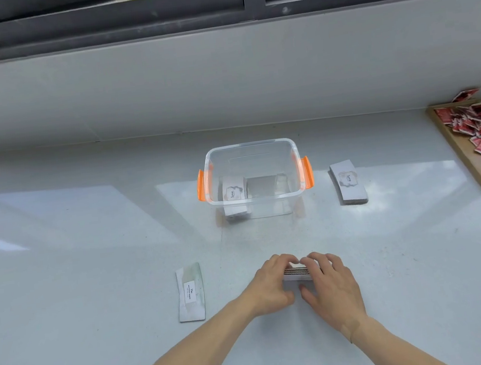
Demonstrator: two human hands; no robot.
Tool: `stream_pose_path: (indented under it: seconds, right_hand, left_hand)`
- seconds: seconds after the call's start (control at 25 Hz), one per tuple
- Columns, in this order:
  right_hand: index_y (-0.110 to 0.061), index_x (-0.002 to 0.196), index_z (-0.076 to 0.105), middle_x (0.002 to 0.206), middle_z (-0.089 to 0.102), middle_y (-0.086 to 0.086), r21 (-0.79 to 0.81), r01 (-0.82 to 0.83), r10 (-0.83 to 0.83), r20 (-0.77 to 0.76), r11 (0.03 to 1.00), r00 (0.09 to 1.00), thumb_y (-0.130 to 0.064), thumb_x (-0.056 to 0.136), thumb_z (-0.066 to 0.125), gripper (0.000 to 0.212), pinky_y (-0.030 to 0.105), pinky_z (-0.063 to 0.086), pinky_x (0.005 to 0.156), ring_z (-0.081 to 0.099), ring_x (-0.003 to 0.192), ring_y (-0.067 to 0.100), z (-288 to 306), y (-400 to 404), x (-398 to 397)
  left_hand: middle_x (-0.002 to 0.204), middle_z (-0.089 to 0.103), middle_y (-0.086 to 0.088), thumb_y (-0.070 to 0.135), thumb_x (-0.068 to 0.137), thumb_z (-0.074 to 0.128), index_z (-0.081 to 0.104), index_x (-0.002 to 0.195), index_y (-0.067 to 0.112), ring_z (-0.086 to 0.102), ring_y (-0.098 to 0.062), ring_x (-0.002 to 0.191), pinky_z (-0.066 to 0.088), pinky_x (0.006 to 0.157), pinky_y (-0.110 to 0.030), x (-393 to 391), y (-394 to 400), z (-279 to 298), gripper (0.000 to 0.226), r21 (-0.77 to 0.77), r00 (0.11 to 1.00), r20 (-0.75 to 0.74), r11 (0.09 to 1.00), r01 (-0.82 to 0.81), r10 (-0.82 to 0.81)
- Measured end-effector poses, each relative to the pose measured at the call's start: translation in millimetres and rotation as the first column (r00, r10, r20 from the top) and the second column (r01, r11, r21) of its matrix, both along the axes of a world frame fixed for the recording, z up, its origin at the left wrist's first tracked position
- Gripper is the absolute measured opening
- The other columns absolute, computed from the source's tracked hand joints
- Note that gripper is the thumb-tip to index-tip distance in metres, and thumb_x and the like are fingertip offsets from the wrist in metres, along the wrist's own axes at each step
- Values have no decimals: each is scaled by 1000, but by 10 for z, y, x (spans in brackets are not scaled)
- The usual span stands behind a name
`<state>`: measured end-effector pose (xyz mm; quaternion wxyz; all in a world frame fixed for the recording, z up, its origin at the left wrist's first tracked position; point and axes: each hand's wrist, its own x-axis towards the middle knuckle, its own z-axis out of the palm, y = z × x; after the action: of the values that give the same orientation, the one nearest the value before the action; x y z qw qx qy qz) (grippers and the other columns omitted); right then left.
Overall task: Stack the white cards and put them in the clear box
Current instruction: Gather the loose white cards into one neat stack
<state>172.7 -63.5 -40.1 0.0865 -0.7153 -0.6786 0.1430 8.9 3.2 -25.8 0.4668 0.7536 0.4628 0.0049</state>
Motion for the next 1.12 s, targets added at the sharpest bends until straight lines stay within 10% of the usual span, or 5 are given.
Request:
stream_pose_path:
  seconds: [0.4,0.72,0.92,1.12]
  right_hand:
    - [-21,110,60,118,61,-4,-20,-13,13,5,1000,1000,-29,72,75,41,39,52,72,53,110,30,30,1,-7]
    - [-23,111,58,120,59,-6,-21,-29,30,22,999,999,-32,74,72,40,37,51,75,51,112,27,29,-4,23]
    - [-24,114,55,124,57,-4,-23,-33,34,29,999,999,-29,73,70,44,38,49,82,49,118,28,37,29,31]
    - [-26,123,49,134,51,-4,-40,-32,33,46,999,998,-30,74,68,53,41,45,94,40,131,29,31,36,45]
  left_hand:
    - [155,25,6,14,75,54,30,141,41,19,-20,144,23,115,-37,-1557,599,247,75,223,688,-643,778,587,-335]
    - [147,30,0,31,85,69,31,132,31,28,-22,137,36,104,-35,-1888,675,145,61,211,526,-767,630,748,-368]
    - [124,42,-3,21,94,54,41,114,26,40,-26,115,43,83,-34,-1861,671,212,25,280,587,-744,650,706,-318]
    - [107,46,-2,5,94,45,53,109,23,44,-22,90,36,58,-32,-1512,572,240,25,473,836,-516,751,460,-187]
